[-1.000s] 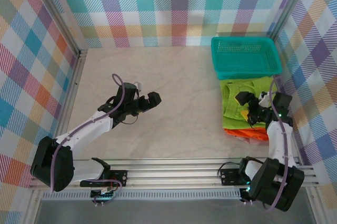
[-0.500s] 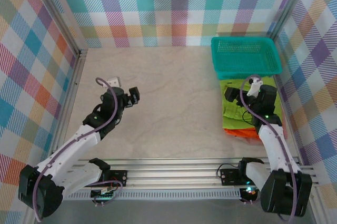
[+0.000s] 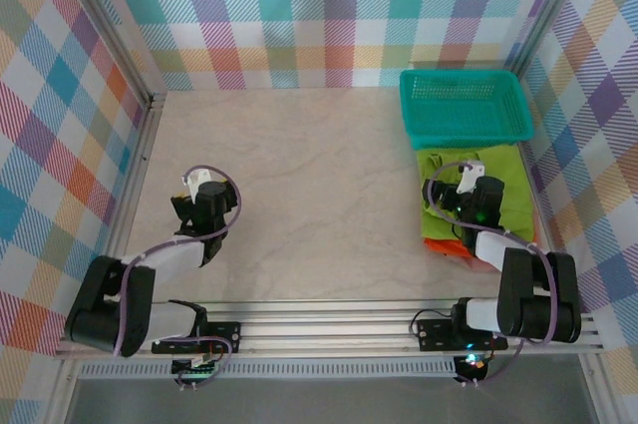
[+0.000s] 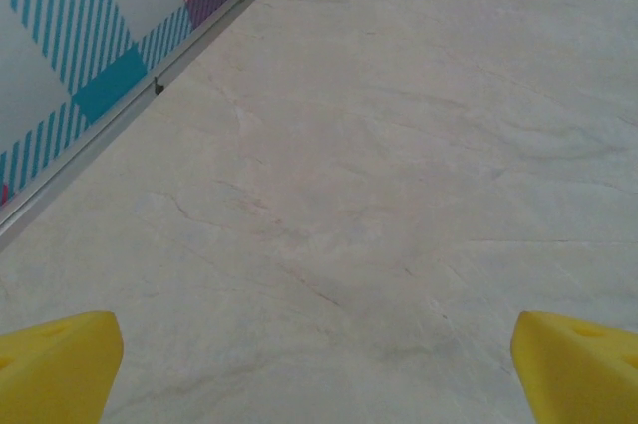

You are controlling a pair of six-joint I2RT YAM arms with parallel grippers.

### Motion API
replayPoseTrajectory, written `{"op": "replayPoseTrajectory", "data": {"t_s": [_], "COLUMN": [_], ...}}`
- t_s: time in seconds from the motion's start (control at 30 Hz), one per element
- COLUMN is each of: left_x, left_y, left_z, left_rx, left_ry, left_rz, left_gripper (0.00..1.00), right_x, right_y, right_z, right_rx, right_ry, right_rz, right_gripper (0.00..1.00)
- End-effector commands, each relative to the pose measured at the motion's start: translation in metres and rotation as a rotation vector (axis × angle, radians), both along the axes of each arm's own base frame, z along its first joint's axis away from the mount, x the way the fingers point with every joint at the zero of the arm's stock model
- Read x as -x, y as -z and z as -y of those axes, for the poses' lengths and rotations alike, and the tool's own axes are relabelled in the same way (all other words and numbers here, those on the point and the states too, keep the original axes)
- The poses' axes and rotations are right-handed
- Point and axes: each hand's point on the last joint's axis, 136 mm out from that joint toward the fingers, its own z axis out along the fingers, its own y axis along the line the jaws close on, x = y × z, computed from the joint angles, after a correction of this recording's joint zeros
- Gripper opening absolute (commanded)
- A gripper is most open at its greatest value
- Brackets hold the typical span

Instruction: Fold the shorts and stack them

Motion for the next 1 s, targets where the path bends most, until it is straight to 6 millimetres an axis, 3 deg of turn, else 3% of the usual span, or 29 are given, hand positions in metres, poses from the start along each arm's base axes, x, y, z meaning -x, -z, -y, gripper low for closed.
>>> {"op": "replayPoseTrajectory", "data": {"t_s": [0.0,0.2,0.33,0.43,0.97], "left_x": [-0.013,-0.028,-0.037,-0.042,-0.046], "left_y": [-0.013,0.002,0.015,0.026,0.027], "left_z": [-0.001,-0.004,0.018,0.018,0.012], "left_rx": [-0.033,0.004,0.02,0.026,0.065], "left_ry": [0.023,0.085,0.223,0.224,0.232], "left_rz": [0.088,0.109,0.063,0.027,0.024], "left_gripper": [1.0,1.0,1.0,1.0,1.0], "right_x": [-0.016,-0.021,-0.028,-0.029,-0.031], "right_y": [-0.022,-0.002,0.003,0.005,0.006], "right_z": [-0.005,-0.016,-0.022,-0.023,-0.022], "right_rx": [0.025,0.028,0.047,0.063,0.08], "right_ry": [-0.036,-0.078,-0.102,-0.097,-0.073], "right_rz": [0.114,0.179,0.117,0.103,0.1], "right_gripper": [0.99,0.99,0.99,0.99,0.99]}}
